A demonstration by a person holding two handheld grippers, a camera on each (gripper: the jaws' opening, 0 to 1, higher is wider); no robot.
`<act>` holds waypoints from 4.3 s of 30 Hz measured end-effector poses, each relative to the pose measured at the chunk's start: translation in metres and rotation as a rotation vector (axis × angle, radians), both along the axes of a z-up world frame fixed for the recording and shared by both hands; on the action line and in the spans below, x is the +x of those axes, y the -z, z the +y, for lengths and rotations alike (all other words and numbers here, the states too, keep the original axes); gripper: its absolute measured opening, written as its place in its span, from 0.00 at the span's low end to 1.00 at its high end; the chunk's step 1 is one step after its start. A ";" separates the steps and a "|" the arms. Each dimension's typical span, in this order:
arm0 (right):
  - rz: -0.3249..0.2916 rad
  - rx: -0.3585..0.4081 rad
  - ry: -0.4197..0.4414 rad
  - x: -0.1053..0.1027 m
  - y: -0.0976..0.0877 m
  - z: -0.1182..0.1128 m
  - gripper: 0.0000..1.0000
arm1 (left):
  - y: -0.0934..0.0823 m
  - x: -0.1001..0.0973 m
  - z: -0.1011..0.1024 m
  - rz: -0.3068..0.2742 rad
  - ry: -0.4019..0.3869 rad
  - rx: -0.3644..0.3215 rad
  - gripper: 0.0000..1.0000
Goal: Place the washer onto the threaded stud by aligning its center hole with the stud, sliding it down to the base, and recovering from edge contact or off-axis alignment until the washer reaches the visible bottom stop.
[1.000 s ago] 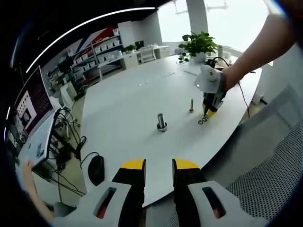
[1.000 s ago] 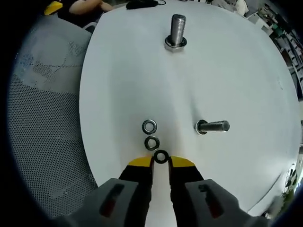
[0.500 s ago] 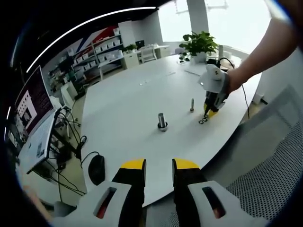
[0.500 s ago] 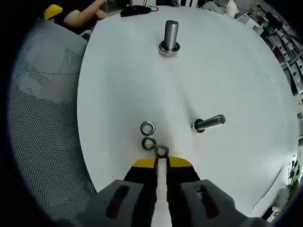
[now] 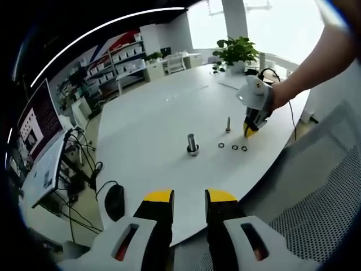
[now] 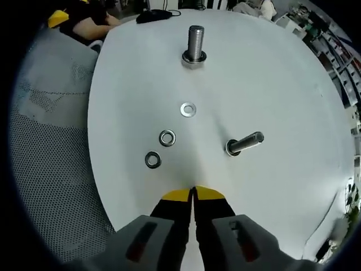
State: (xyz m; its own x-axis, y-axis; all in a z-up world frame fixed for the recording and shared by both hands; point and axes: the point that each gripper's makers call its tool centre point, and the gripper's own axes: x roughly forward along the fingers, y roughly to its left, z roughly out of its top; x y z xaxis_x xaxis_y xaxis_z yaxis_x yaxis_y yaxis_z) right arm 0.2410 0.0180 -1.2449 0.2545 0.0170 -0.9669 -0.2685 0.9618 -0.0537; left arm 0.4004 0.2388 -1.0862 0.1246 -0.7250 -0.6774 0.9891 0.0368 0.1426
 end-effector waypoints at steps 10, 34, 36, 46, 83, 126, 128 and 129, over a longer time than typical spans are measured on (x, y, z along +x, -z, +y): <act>-0.004 0.050 0.008 -0.002 -0.004 0.021 0.23 | -0.002 0.000 -0.001 0.003 0.003 -0.006 0.20; -0.041 0.056 -0.169 0.022 0.001 0.052 0.21 | -0.004 0.000 -0.002 -0.003 -0.001 -0.019 0.20; -0.032 0.052 -0.186 0.022 -0.004 0.054 0.18 | -0.004 0.000 -0.002 -0.003 -0.001 -0.019 0.20; 0.053 0.028 -0.234 0.024 0.003 0.051 0.16 | -0.004 -0.002 -0.002 -0.002 0.004 -0.015 0.20; -0.118 0.040 0.069 0.022 -0.027 0.013 0.14 | -0.001 -0.004 -0.001 -0.001 0.021 0.002 0.19; -0.221 -0.083 0.029 0.058 -0.059 -0.036 0.14 | 0.001 -0.002 0.001 -0.002 0.011 0.011 0.19; -0.218 -0.082 0.027 0.057 -0.060 -0.034 0.14 | 0.001 -0.002 0.001 -0.002 0.011 0.012 0.19; -0.216 -0.079 0.029 0.057 -0.060 -0.034 0.14 | 0.001 -0.002 0.001 -0.001 0.011 0.013 0.19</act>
